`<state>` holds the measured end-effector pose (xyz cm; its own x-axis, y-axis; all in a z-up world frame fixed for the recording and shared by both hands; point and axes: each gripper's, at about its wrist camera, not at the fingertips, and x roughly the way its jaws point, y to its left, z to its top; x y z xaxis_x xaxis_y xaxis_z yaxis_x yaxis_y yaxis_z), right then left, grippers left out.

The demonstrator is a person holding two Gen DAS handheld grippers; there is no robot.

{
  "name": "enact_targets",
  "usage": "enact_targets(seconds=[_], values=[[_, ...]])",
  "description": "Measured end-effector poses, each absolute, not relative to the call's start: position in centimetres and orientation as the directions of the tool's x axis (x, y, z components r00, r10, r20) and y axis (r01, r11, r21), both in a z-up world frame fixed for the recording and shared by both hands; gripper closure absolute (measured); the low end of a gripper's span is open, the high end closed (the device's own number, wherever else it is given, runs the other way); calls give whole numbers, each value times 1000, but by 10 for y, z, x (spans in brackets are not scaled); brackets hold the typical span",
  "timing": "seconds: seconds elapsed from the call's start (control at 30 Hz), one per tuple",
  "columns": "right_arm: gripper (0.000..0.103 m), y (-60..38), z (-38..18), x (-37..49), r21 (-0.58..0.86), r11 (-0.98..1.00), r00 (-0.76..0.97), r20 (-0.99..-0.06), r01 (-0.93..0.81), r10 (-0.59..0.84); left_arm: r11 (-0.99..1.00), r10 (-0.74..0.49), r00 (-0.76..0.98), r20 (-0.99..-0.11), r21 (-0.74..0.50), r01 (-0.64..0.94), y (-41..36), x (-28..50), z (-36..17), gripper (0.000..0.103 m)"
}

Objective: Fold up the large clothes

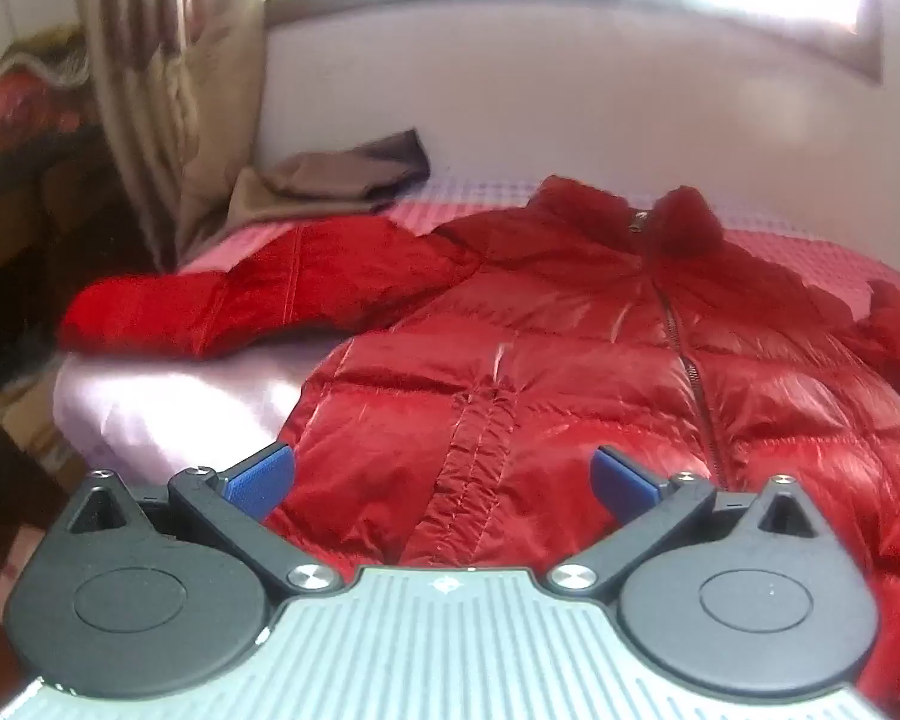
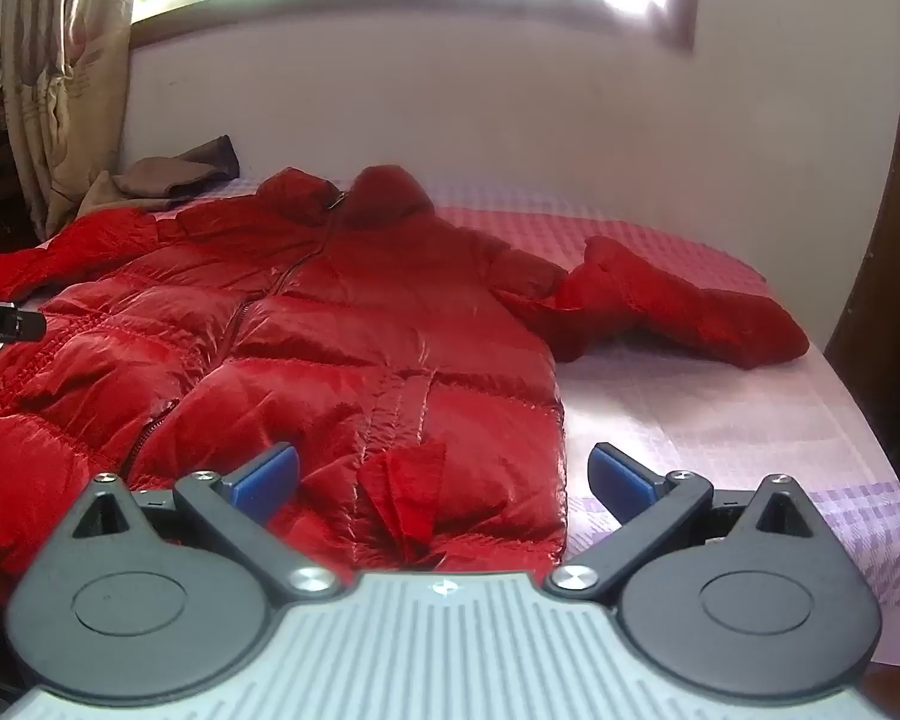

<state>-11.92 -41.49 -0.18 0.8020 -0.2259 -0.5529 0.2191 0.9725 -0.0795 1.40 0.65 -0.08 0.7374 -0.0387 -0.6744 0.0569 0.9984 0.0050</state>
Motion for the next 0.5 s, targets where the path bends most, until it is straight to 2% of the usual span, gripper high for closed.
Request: enact_targets(seconds=[0.03,0.07,0.13,0.5], values=[[0,-415,-2,-119,-79,972,802,-553,221,-227,997,-74,720,-690,-46,58,16,22,-2,0],[0,-415,-2,-120,-77,972,802,-552,222,-227,998,-64,701,-710,-32,59,19,28,-3,0],[0,-415,-1,-121,-75,971,803,-551,225,-229,999,-47,741,-669,-27,39,25,20,-6,0],[0,-417,-4,-120,-68,973,799,-560,219,-219,999,-40,716,-697,-5,51,16,17,-11,0]])
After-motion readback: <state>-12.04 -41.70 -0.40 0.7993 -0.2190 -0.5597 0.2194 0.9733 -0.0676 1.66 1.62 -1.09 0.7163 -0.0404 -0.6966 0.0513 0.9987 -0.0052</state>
